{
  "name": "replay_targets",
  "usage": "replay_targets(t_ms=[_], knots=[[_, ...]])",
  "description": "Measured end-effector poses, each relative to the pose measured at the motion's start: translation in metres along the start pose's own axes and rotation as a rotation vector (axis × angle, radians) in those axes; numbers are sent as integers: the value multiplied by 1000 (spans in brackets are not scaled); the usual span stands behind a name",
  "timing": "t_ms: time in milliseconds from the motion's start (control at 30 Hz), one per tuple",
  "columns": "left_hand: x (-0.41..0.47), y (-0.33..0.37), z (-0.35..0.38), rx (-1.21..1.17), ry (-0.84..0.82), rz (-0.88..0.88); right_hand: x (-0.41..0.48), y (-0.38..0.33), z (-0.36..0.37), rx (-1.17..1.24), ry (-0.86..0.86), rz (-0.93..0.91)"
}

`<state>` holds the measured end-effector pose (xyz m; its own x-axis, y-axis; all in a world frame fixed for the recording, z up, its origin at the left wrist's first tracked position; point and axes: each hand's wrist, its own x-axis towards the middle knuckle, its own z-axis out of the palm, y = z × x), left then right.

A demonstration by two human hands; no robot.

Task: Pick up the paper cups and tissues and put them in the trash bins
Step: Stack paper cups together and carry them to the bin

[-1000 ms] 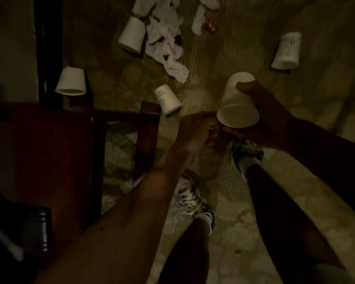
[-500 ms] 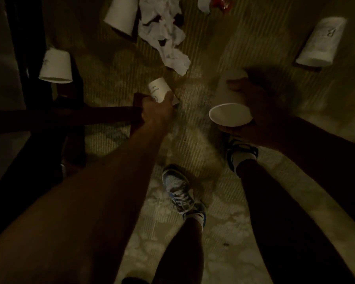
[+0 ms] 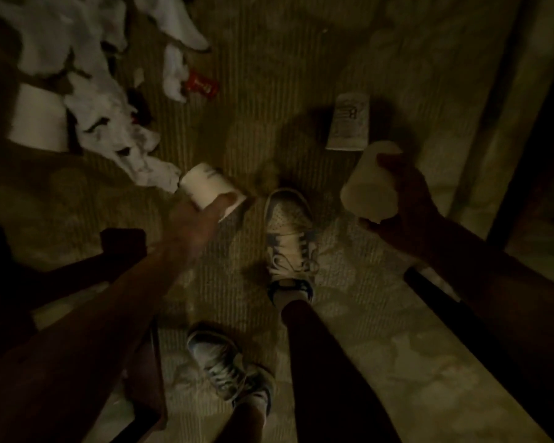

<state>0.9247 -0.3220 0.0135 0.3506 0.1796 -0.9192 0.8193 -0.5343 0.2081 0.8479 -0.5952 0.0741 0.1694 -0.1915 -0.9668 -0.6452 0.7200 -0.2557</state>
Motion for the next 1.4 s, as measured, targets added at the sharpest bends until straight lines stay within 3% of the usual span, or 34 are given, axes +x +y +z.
replay_targets(t_ms=[133, 233, 333, 467, 733, 933, 1133, 1400], knots=[[-27, 69, 42, -98, -367, 139, 15, -28, -10, 77, 91, -83], [-23, 103, 70, -178, -494, 154, 34, -41, -9, 93, 86, -151], [-11, 122, 106, -166, -507, 130, 52, -45, -2, 65, 111, -135], [0, 135, 135, -192, -460, 31, 67, -40, 6, 135, -35, -163], [-26, 101, 87, -79, -561, 181, 17, -6, 27, 207, -185, -165], [-116, 103, 26, -157, -612, 166, -92, 15, 42, 302, -191, -157], [-308, 127, -70, -192, -568, 254, -298, -14, 58, 411, -192, -253], [-573, 155, -193, -282, -673, 565, -582, -50, 69, 534, -362, -437]])
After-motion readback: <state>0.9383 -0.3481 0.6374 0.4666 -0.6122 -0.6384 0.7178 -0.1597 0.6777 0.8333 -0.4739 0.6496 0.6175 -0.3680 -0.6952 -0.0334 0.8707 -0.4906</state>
